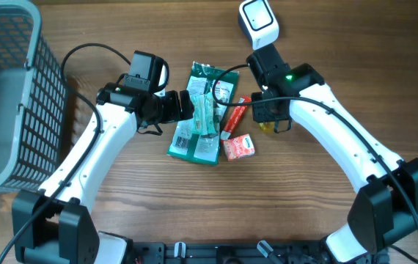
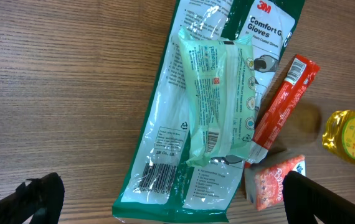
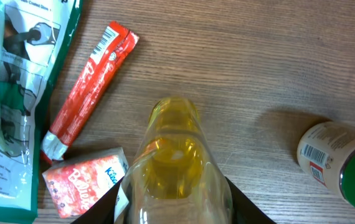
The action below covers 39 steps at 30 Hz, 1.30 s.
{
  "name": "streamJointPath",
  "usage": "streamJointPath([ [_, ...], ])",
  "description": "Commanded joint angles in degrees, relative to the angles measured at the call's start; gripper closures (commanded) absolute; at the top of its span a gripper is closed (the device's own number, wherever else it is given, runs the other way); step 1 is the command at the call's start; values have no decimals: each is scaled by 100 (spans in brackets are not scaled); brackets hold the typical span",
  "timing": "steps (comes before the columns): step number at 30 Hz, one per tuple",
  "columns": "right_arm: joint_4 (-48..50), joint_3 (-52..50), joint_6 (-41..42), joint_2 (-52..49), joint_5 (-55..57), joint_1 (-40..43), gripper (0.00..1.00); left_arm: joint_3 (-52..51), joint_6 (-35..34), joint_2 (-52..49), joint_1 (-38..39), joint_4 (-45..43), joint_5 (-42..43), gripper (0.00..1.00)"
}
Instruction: Scan the item barcode
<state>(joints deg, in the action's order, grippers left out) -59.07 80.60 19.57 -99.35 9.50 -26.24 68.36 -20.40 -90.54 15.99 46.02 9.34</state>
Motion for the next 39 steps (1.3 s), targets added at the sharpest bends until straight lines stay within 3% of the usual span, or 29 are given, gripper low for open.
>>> streamJointPath([
  [1,63,-48,-52,131,162,9,65,28,50,-22,-9,-13,44,0],
  [19,-20,-63,15,131,160,9,67,28,50,-22,-9,-15,44,0],
  [26,372,-518,7,131,162,9,66,28,50,-22,-9,-13,44,0],
  [31,382,-496,11,144,175,9,86,28,50,-22,-9,-15,44,0],
  [39,389,-466,-11,1545,-446,205,85,28,-299,-22,-9,-129,350,0],
])
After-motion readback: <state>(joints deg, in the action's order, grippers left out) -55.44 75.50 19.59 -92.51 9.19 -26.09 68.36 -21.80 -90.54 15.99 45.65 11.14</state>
